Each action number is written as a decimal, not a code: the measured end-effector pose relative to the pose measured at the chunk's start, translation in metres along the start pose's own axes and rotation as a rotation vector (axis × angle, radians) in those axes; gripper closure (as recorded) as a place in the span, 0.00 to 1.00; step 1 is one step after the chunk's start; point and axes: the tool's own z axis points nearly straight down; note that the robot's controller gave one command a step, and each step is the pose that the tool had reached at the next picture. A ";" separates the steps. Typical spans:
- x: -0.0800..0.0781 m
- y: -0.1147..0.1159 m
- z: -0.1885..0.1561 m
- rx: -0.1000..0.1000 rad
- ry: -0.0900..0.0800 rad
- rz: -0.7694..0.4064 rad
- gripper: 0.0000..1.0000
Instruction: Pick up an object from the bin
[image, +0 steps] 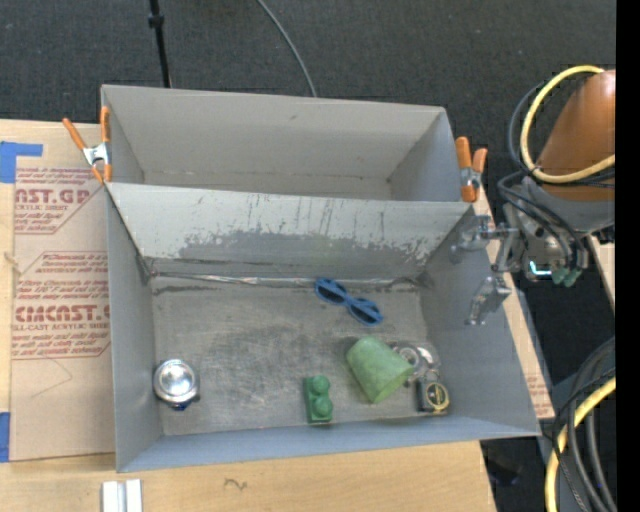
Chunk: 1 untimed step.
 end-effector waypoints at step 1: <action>-0.002 0.001 -0.005 0.002 -0.008 -0.002 1.00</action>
Offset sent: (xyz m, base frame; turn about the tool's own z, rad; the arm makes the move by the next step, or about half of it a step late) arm 0.0000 0.0000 0.0000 0.0000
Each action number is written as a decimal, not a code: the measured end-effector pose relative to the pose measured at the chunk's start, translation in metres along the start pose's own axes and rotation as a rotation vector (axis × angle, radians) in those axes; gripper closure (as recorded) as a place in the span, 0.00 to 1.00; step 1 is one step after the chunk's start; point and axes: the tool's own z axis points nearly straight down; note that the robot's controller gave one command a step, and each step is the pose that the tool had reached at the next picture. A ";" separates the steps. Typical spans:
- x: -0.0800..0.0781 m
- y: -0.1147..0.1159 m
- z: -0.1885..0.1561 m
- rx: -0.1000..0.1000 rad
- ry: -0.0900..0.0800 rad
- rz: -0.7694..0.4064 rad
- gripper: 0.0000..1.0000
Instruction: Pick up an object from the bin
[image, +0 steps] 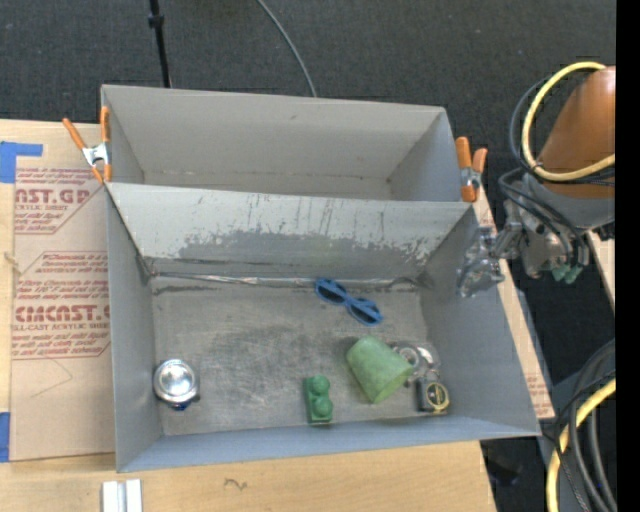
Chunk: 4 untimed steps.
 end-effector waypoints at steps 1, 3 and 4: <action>0.000 0.000 0.000 0.000 0.000 0.000 0.00; 0.072 0.064 0.175 0.000 -0.006 -0.314 0.00; 0.074 0.114 0.172 0.012 -0.036 -0.542 0.00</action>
Offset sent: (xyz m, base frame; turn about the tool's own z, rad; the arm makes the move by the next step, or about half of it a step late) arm 0.0000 0.0000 0.0000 0.0000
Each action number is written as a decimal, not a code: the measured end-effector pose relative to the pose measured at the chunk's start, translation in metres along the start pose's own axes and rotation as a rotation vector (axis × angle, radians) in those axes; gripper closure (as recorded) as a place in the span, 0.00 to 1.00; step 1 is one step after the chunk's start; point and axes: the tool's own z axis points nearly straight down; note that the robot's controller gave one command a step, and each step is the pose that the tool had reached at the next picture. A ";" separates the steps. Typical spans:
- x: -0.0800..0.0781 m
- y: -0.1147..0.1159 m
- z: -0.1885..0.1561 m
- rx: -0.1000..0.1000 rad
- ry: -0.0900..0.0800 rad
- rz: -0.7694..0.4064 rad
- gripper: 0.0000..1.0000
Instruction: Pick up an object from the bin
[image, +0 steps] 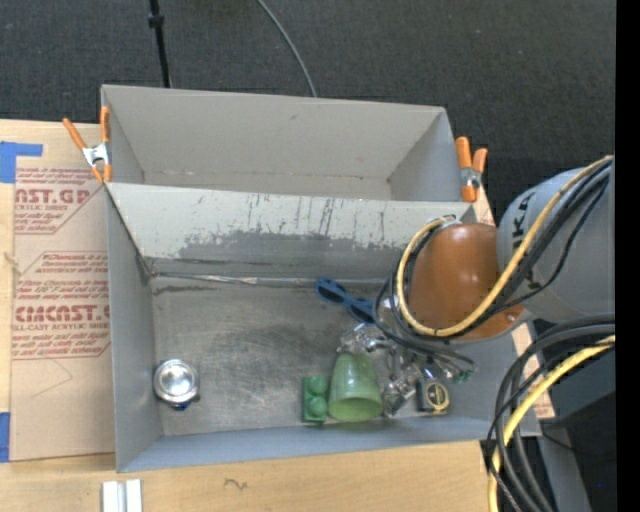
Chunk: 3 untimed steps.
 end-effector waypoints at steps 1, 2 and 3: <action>-0.003 -0.003 -0.002 0.008 -0.014 0.004 1.00; -0.096 -0.005 0.000 -0.018 0.034 0.273 1.00; -0.095 -0.004 0.002 -0.018 0.033 0.273 0.00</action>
Offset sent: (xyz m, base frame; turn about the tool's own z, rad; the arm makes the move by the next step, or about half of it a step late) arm 0.0000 0.0000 0.0000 0.0000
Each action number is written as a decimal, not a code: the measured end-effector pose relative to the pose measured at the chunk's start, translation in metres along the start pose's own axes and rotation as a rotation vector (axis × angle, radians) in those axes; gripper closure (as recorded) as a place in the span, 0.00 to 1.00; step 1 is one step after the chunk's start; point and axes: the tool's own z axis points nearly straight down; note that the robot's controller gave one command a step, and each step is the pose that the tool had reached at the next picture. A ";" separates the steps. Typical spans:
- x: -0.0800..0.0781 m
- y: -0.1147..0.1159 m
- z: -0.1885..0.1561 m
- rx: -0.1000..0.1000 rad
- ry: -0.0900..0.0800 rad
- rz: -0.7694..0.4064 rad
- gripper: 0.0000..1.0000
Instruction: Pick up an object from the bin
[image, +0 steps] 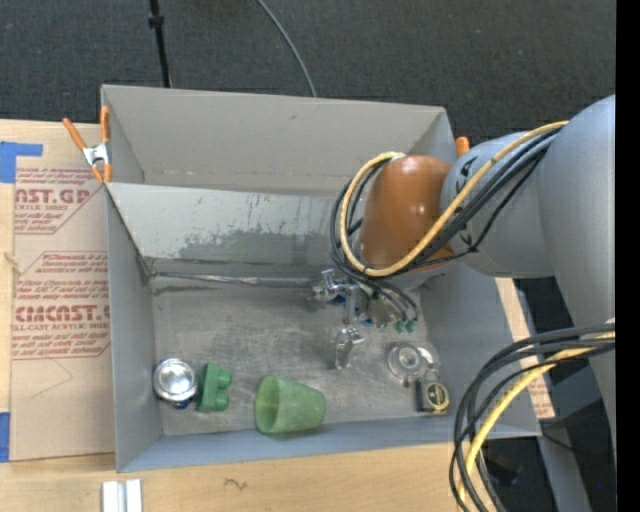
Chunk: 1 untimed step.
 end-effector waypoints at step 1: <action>0.067 -0.100 -0.068 0.005 -0.001 0.141 0.00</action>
Offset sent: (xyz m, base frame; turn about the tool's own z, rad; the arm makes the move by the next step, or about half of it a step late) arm -0.0378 -0.1096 0.0656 0.1328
